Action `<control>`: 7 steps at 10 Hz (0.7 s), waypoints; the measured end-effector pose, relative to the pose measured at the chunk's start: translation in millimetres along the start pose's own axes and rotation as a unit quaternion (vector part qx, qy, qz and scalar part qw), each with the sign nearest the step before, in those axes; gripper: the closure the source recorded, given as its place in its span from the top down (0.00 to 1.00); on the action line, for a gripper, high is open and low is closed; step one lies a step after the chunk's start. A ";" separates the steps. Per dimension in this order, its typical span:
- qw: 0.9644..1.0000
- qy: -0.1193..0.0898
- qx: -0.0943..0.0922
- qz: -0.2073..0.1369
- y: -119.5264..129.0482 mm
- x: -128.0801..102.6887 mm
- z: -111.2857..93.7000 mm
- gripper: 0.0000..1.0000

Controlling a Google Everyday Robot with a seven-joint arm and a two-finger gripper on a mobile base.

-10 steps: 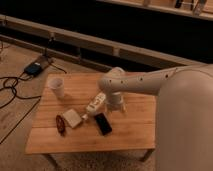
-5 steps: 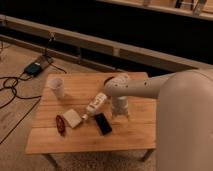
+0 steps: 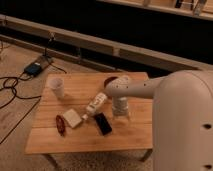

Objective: Push the eraser across the table

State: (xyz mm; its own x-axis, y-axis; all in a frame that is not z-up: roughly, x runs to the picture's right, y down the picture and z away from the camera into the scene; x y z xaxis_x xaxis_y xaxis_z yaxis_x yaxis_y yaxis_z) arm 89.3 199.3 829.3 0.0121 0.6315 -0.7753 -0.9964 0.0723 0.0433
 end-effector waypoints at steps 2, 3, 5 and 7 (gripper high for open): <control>1.000 0.004 -0.002 -0.015 10.1 -3.2 3.2 0.65; 1.000 0.005 -0.004 -0.025 18.4 -4.2 4.2 0.65; 0.999 0.010 -0.008 -0.050 36.9 -3.8 6.3 0.65; 0.997 0.016 -0.014 -0.075 57.1 -1.5 8.9 0.65</control>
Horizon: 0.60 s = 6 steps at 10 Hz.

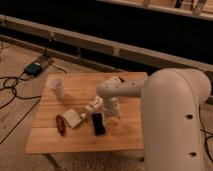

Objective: Push the eraser across the table

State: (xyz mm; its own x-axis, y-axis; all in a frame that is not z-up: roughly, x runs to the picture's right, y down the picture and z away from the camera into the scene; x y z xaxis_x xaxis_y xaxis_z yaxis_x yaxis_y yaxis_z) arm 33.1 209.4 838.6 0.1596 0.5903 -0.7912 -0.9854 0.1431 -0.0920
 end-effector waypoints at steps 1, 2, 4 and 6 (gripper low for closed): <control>1.000 0.001 -0.003 -0.008 7.3 -0.4 0.7 0.65; 1.000 0.002 -0.008 -0.017 15.5 -1.4 0.8 0.65; 0.999 0.000 -0.020 -0.035 33.4 -4.1 -1.2 0.65; 0.998 -0.004 -0.035 -0.052 51.9 -6.0 -5.0 0.65</control>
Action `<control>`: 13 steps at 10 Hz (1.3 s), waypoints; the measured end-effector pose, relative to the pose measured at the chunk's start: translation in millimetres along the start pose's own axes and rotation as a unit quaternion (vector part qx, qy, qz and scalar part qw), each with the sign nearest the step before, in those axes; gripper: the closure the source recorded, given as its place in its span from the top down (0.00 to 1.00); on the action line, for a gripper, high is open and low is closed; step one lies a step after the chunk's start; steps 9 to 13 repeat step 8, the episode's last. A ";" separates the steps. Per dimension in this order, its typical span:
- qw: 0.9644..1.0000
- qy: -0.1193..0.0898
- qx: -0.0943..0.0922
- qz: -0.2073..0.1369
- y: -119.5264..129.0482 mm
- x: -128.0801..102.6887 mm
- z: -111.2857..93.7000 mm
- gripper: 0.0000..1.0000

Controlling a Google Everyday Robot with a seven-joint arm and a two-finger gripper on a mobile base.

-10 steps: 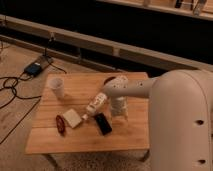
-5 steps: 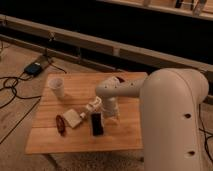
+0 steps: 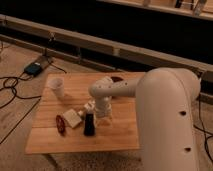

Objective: Push the eraser across the table

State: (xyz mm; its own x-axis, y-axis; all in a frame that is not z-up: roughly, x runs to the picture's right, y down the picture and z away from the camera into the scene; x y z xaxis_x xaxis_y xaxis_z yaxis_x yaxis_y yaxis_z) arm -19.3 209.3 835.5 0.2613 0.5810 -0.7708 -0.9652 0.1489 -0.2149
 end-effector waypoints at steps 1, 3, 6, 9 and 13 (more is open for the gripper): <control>1.000 -0.001 -0.007 -0.009 8.9 -1.1 -1.3 0.65; 0.999 -0.003 -0.022 -0.027 26.4 -2.4 -3.3 0.65; 0.999 -0.005 -0.030 -0.034 33.8 -3.3 -5.7 0.65; 0.999 -0.004 -0.030 -0.034 33.8 -3.2 -5.6 0.65; 0.999 -0.004 -0.030 -0.034 33.8 -3.2 -5.6 0.65</control>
